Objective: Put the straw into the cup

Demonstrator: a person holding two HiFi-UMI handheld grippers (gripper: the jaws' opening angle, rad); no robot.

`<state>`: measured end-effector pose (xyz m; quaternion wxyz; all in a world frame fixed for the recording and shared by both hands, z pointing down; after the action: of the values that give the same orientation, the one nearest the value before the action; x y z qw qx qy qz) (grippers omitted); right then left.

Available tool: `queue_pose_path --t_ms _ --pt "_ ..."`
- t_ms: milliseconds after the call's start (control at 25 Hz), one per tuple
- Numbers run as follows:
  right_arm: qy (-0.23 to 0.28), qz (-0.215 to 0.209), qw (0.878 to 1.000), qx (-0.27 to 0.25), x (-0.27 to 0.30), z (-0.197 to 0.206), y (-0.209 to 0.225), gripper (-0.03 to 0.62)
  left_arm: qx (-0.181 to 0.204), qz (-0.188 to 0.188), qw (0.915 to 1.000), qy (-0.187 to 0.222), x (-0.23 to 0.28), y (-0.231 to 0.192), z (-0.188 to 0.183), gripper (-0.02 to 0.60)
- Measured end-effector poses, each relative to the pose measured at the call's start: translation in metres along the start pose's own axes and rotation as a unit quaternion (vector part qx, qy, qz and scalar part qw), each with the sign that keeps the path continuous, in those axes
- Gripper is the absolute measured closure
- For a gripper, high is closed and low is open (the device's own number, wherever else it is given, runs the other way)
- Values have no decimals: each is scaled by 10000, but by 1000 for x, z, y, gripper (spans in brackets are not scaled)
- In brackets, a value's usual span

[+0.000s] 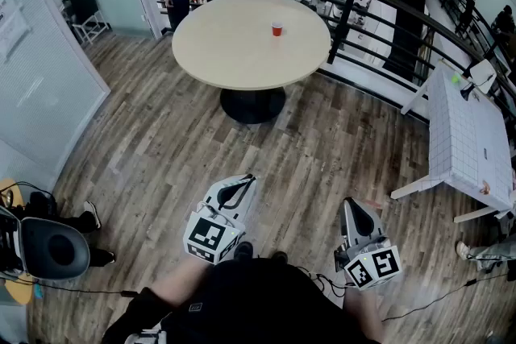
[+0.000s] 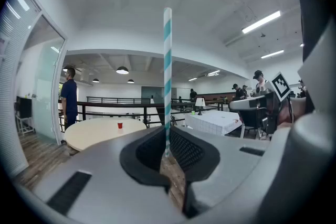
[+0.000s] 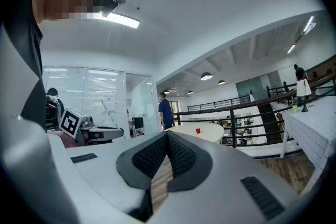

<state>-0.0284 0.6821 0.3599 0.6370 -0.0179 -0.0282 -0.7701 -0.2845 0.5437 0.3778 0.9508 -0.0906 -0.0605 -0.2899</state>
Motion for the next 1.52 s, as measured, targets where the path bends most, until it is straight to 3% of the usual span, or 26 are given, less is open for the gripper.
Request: queue_pose_path --t_ms 640,840,1120,1520 --pt "166 -183 9987 456 -34 17 47 572 46 -33 9998 -215 30 57 11 554" --pt "127 -215 9982 550 -26 21 57 572 32 -18 9997 -224 45 53 11 554" --pt "-199 -309 9977 567 30 34 85 571 -24 -89 9998 -176 93 12 15 554" --pt "-307 -349 9977 499 181 15 116 572 -175 -43 9998 -35 178 -107 -14 554"
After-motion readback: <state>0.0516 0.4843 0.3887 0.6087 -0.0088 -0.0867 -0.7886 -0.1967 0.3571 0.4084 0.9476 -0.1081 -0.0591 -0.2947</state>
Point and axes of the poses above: the fingertips, and each gripper's own axes: x forward along the fingers, y to its right, z out of its underside, the point moved 8 cm from there along -x, backward along the fingers, and after that the axes turned 8 degrees about -x, right-handed, at the moved point
